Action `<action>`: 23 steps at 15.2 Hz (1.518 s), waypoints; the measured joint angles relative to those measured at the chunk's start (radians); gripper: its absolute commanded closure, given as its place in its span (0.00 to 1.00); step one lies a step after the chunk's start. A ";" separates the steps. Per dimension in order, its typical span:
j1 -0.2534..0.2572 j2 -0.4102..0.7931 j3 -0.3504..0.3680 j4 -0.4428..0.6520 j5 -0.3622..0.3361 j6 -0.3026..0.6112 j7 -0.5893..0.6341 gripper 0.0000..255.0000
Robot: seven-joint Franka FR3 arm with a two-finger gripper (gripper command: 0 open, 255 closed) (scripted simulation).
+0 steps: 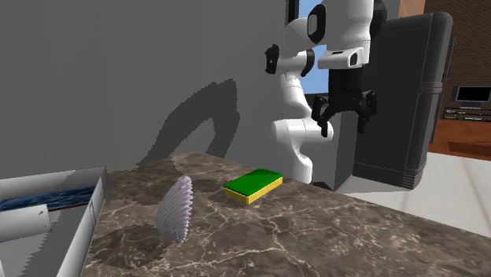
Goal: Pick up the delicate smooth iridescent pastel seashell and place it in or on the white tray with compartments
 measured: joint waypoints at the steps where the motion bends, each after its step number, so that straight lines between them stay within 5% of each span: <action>1: 0.000 0.000 0.000 0.000 0.000 0.000 0.000 0.00; 10: -0.083 0.106 -0.063 -0.017 -0.161 0.195 -0.055 0.00; 23: -0.205 0.370 -0.171 0.095 -0.376 0.510 -0.091 0.00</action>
